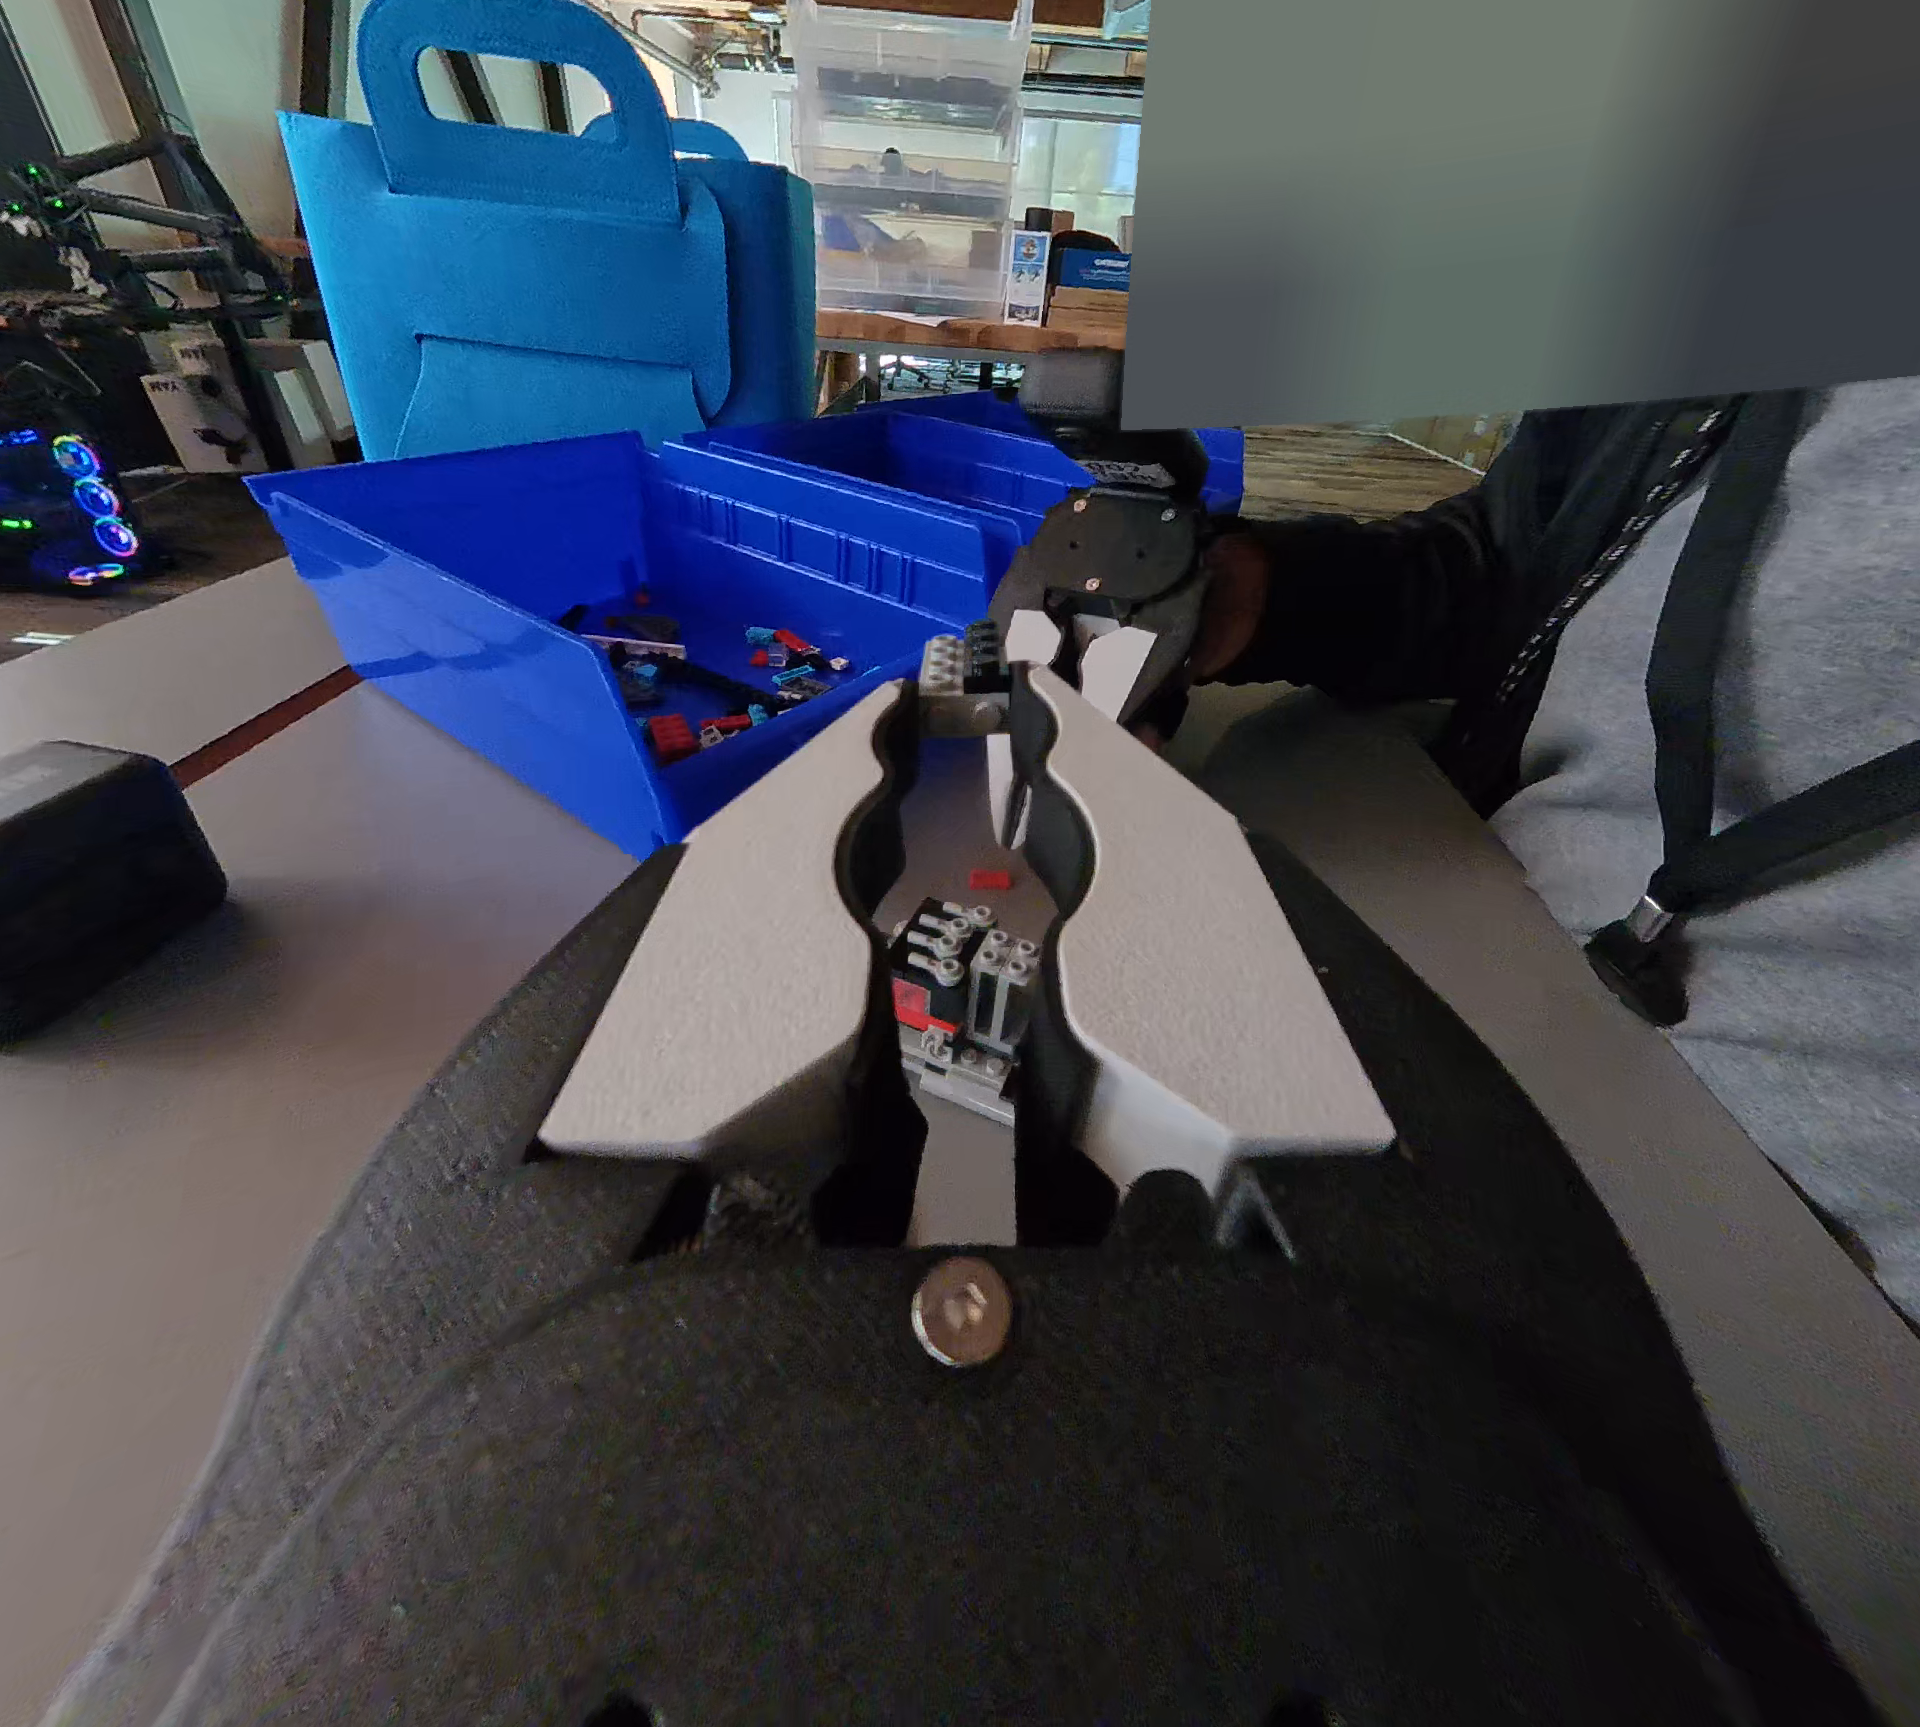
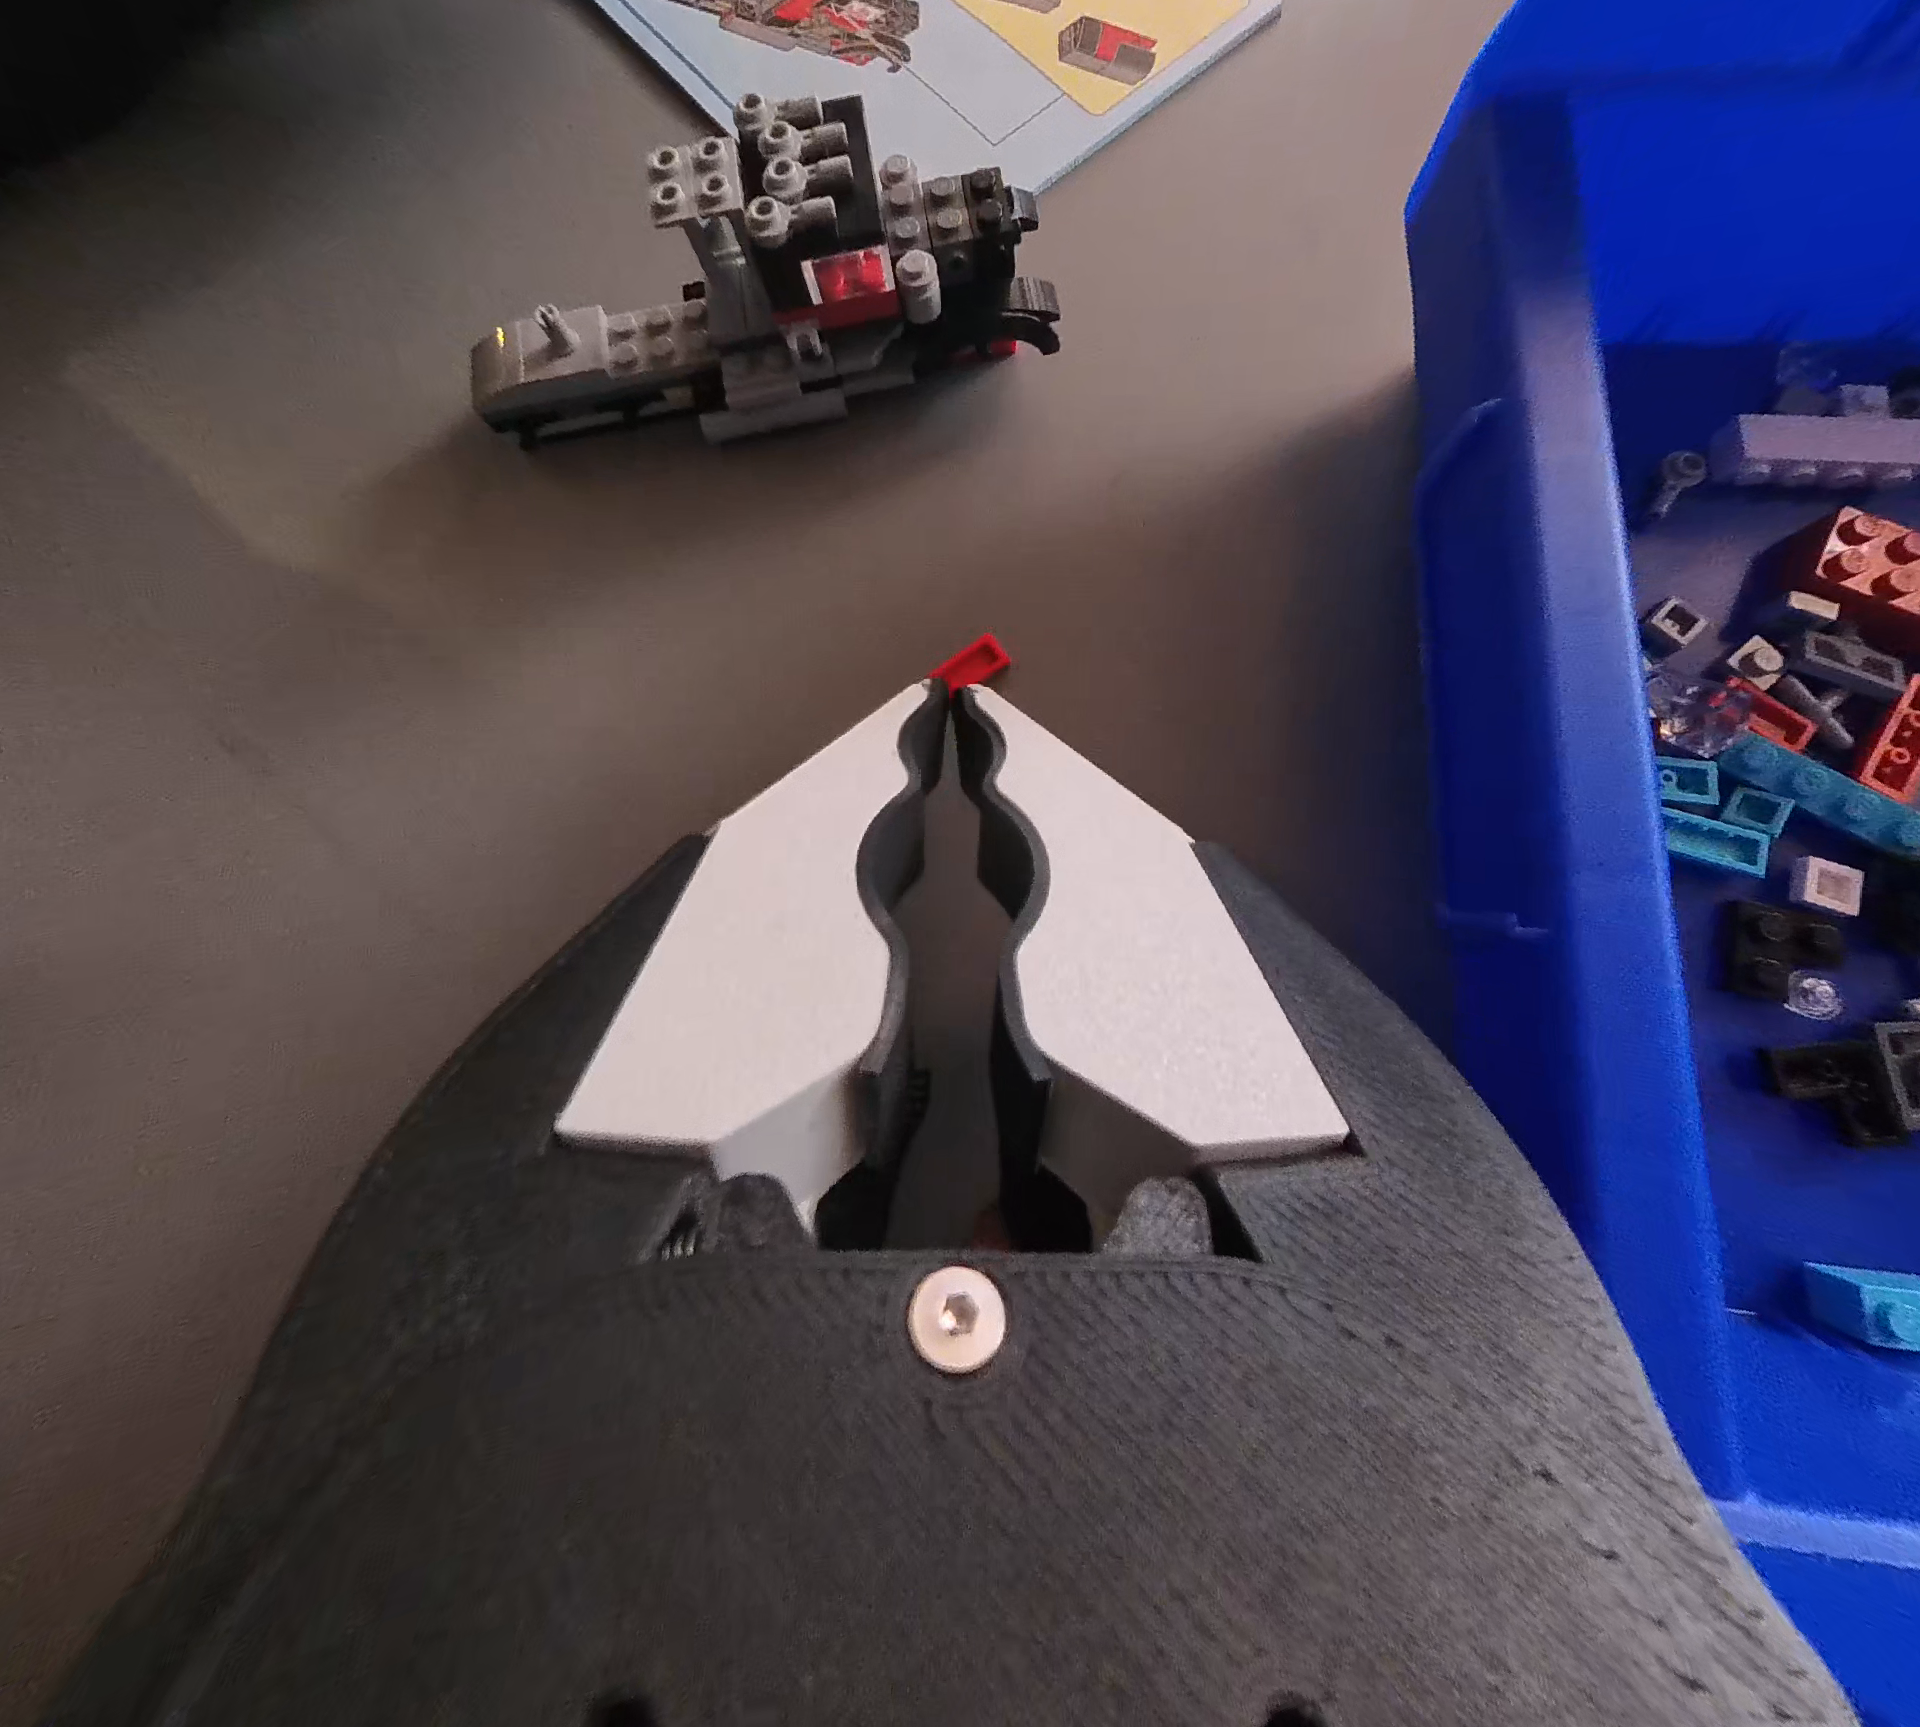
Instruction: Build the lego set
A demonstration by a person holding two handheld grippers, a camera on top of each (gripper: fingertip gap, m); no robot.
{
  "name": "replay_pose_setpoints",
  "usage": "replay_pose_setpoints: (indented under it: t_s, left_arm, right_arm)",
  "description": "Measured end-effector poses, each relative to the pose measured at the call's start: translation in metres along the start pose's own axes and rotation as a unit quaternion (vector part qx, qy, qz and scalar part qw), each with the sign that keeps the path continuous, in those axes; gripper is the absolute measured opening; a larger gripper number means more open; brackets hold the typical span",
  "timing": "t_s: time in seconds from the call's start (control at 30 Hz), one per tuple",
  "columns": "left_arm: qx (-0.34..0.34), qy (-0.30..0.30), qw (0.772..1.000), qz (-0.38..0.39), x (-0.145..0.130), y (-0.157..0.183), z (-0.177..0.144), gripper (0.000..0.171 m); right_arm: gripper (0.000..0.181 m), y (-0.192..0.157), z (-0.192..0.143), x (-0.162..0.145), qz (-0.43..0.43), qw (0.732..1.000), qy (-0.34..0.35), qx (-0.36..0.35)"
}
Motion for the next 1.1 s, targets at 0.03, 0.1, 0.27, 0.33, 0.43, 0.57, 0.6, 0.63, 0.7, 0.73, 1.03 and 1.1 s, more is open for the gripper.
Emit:
replay_pose_setpoints:
  t_s: [0.03, 0.1, 0.27, 0.33, 0.43, 0.57, 0.6, 0.63, 0.7, 0.73, 1.03, 1.1]
  left_arm:
    - [0.000, 0.000, 1.000, 0.001, 0.000, 0.000, 0.000, 0.017]
    - [0.000, -0.001, 1.000, 0.003, 0.000, 0.000, 0.000, 0.017]
    - [0.000, -0.004, 1.000, 0.003, -0.001, 0.000, -0.001, 0.017]
    - [-0.002, -0.009, 1.000, 0.004, -0.002, 0.000, -0.001, 0.017]
    - [-0.007, -0.018, 1.000, 0.007, -0.002, 0.002, -0.004, 0.017]
    - [-0.012, -0.022, 1.000, 0.005, -0.003, 0.002, -0.007, 0.017]
    - [-0.013, -0.024, 1.000, 0.005, -0.003, 0.002, -0.008, 0.017]
    - [-0.014, -0.026, 1.000, 0.004, -0.004, 0.002, -0.008, 0.017]
    - [-0.017, -0.030, 0.999, 0.003, -0.005, 0.002, -0.008, 0.017]
    - [-0.019, -0.032, 0.999, 0.003, -0.006, 0.002, -0.007, 0.017]
    - [-0.037, -0.046, 0.998, 0.003, -0.009, 0.006, -0.007, 0.017]
    - [-0.040, -0.044, 0.998, 0.003, -0.009, 0.006, -0.007, 0.016]
  right_arm:
    - [0.002, 0.000, 0.000, -0.001, 0.002, 1.000, 0.000, 0.000]
    - [0.004, 0.000, 0.001, -0.001, 0.004, 1.000, 0.001, 0.003]
    - [0.006, 0.000, 0.003, -0.002, 0.006, 1.000, 0.001, 0.006]
    - [0.008, 0.000, 0.004, -0.003, 0.005, 1.000, 0.000, 0.006]
    - [0.009, 0.001, 0.005, -0.004, 0.006, 1.000, 0.000, 0.009]
    - [0.012, 0.003, 0.005, -0.003, 0.005, 1.000, 0.001, 0.014]
    - [0.013, 0.003, 0.006, -0.003, 0.006, 1.000, 0.000, 0.015]
    - [0.014, 0.004, 0.006, -0.003, 0.006, 1.000, -0.001, 0.017]
    - [0.015, 0.004, 0.006, -0.003, 0.007, 1.000, -0.001, 0.022]
    - [0.016, 0.005, 0.006, -0.003, 0.007, 1.000, -0.002, 0.025]
    - [0.018, 0.005, 0.007, -0.003, 0.008, 0.999, -0.003, 0.036]
    - [0.019, 0.005, 0.007, -0.003, 0.009, 0.999, -0.002, 0.037]
Point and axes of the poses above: each gripper's, where its closed fingertips meet, z out along the fingers, x out of its top, y = z × x across the jaws, the point moved 8 cm from there along -z, back along the fingers
